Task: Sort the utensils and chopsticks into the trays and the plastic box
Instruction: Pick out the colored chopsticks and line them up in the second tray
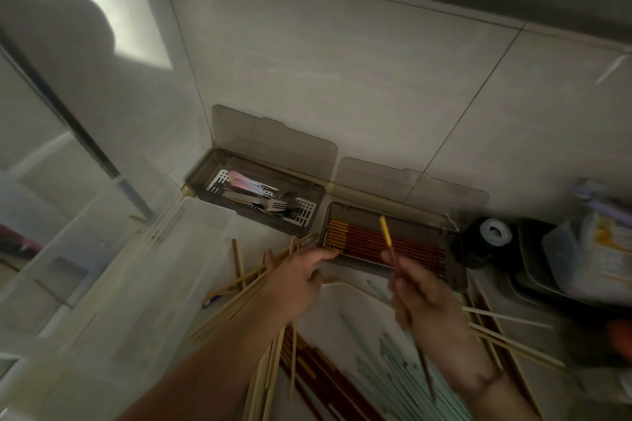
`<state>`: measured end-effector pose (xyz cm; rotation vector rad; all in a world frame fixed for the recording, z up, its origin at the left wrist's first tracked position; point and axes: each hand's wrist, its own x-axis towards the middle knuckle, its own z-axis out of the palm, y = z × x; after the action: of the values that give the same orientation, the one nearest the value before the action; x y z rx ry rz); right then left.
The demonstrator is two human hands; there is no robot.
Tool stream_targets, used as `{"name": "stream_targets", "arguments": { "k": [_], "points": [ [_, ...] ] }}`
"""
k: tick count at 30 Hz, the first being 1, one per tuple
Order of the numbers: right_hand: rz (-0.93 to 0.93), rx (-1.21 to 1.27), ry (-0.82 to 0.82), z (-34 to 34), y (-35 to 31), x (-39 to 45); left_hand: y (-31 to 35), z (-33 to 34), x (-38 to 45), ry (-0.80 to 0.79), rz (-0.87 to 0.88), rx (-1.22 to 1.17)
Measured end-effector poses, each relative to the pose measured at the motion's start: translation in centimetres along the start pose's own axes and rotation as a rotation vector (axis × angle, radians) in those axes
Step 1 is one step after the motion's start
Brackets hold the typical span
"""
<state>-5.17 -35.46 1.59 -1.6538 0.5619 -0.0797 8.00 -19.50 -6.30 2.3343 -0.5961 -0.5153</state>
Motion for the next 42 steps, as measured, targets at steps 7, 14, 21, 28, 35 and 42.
{"name": "stream_targets", "arguments": {
  "k": [7, 14, 21, 28, 35, 42],
  "points": [
    [-0.266, -0.707, -0.013, -3.9, -3.5, 7.3, -0.1, 0.0, -0.1, 0.001, 0.005, -0.013],
    [-0.014, -0.819, -0.226, -2.2, 0.0, 12.6, -0.5, 0.3, 0.1, 0.011, 0.009, 0.002],
    [-0.060, -0.886, -0.407, -1.4, 2.3, 14.2, -0.5, 0.4, 0.3, 0.000, 0.004, 0.025],
    [-0.095, -0.918, -0.339, -1.9, 4.0, 14.7, -0.5, 0.4, 0.2, 0.006, -0.001, 0.009],
    [-0.473, -0.768, 0.049, 0.6, 1.5, 6.5, -0.3, 0.3, 0.0, 0.013, 0.003, -0.019],
    [-0.149, -1.069, -0.292, 6.1, 6.9, -3.4, -0.2, 0.2, 0.0, 0.005, -0.007, -0.033]
  ]
}}
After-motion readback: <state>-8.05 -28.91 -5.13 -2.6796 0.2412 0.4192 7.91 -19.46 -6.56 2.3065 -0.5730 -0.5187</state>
